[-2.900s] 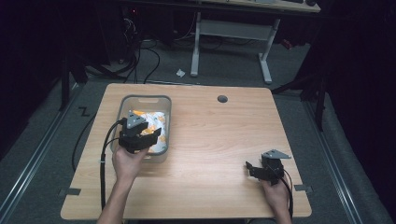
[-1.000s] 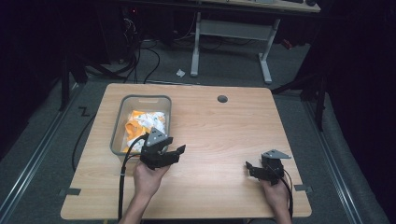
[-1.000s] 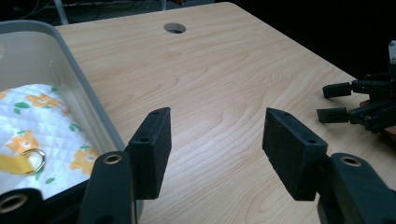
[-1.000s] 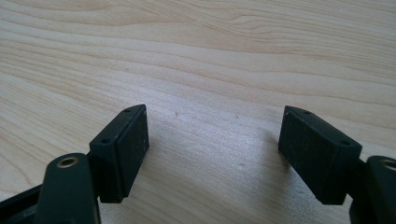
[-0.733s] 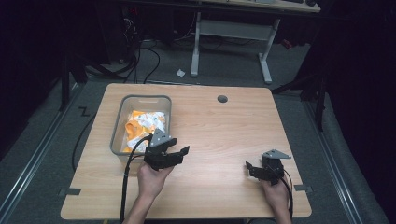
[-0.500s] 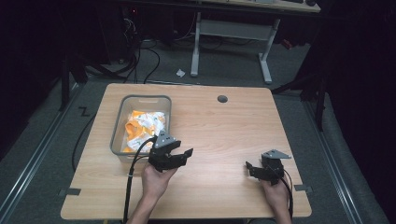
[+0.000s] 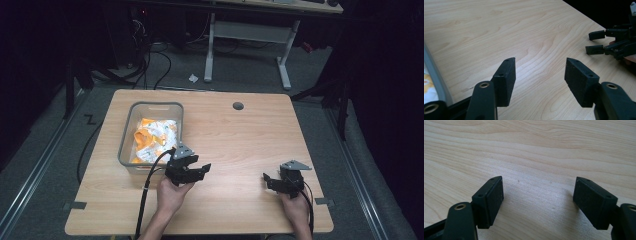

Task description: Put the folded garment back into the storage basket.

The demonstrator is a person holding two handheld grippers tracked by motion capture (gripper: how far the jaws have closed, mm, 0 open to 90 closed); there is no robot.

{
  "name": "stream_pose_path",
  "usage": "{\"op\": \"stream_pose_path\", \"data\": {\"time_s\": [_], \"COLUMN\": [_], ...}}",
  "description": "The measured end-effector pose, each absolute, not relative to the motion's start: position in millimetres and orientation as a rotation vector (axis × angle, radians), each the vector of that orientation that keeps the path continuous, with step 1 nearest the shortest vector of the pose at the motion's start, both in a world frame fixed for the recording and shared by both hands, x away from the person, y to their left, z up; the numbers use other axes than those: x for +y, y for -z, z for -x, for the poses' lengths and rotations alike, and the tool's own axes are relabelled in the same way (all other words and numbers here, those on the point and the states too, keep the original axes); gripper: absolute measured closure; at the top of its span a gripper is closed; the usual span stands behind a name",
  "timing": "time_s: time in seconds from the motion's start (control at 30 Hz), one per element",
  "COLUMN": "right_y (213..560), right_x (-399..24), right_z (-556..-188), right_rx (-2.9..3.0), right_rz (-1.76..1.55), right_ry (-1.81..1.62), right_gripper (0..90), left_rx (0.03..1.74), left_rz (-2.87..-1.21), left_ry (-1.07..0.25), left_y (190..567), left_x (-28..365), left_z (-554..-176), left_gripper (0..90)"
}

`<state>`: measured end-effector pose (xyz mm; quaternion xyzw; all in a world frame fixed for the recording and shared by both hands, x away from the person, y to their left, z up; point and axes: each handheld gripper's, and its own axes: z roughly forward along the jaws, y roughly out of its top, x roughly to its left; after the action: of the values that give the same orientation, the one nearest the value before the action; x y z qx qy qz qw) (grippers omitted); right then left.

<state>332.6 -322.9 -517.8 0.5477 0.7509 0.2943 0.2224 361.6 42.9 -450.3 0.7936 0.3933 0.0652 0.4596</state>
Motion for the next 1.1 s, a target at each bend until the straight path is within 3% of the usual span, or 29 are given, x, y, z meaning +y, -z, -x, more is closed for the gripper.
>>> {"op": "stream_pose_path", "data": {"time_s": [1.1], "right_y": [518], "right_x": [-323], "right_z": [-333], "right_rx": [2.075], "right_rz": [-1.51], "right_ry": [-0.813], "right_gripper": [24.4], "left_rx": [1.063], "left_rz": [-2.043], "left_ry": [-0.114], "left_y": [503], "left_x": [20], "left_z": [-379], "left_gripper": [41.7]}}
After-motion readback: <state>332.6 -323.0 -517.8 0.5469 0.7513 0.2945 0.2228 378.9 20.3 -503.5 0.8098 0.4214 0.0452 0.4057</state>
